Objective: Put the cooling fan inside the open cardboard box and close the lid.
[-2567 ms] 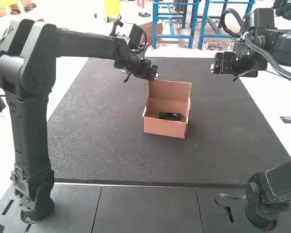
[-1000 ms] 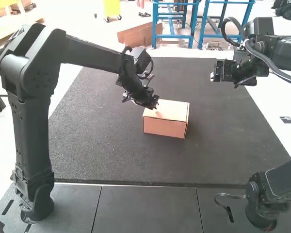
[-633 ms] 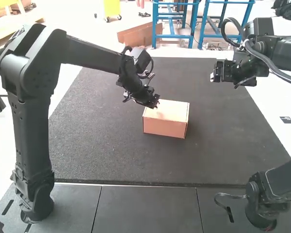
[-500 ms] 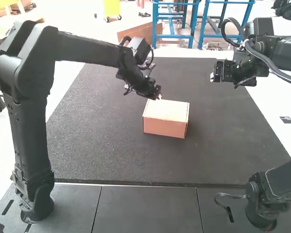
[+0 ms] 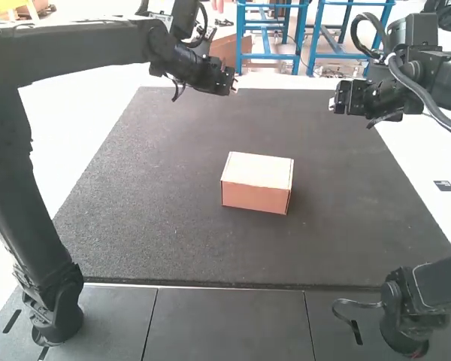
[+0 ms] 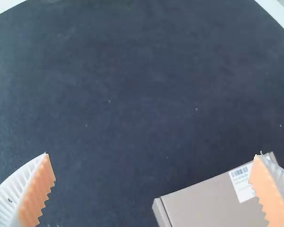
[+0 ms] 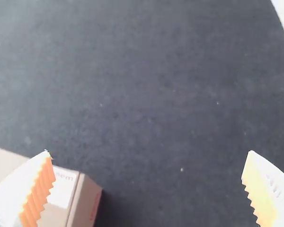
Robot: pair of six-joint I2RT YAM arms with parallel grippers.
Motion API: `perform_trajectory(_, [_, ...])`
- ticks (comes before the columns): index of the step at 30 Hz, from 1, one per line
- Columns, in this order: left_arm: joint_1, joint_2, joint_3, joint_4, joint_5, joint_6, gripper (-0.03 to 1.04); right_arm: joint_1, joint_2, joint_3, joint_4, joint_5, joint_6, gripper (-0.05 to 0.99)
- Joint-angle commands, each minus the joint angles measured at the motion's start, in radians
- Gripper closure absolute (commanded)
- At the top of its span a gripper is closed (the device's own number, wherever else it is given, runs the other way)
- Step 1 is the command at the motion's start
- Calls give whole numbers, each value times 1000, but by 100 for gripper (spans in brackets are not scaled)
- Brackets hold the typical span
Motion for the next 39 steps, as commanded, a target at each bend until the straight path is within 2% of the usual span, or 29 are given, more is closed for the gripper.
perform_trajectory(1, [27, -102, -12, 50, -1, 38, 4, 11, -68, -5, 32, -10, -67, 2])
perform_trajectory(4, [66, -176, -82, 160, -15, 38, 4, 11, -89, -14, 52, -7, -90, 2])
perform_trajectory(7, [75, -271, -191, 278, -90, 38, 4, 11, -106, -37, 75, 1, -104, 2])
perform_trajectory(8, [75, -305, -237, 324, -99, 39, 4, 11, -117, -46, 78, 4, -105, 2])
perform_trajectory(11, [78, -412, -392, 487, -108, 35, 4, 11, -155, -98, 111, 5, -125, 2])
perform_trajectory(16, [90, -607, -664, 716, -113, 28, 4, 13, -255, -221, 257, 42, -124, 2])
perform_trajectory(19, [99, -700, -782, 755, -127, 30, 4, 13, -298, -278, 308, 59, -124, 2])
perform_trajectory(25, [99, -852, -947, 759, -203, 30, 4, 11, -400, -416, 452, 91, -118, 2])
perform_trajectory(28, [99, -940, -1035, 782, -209, 27, 4, 13, -474, -496, 536, 110, -119, 2])
perform_trajectory(31, [99, -1024, -1148, 869, -240, 31, 4, 11, -545, -580, 616, 127, -121, 2])
perform_trajectory(34, [99, -1110, -1248, 958, -245, 50, 4, 13, -614, -654, 694, 148, -128, 2])
perform_trajectory(39, [99, -1220, -1368, 992, -245, 53, 4, 11, -676, -778, 803, 173, -167, 3])
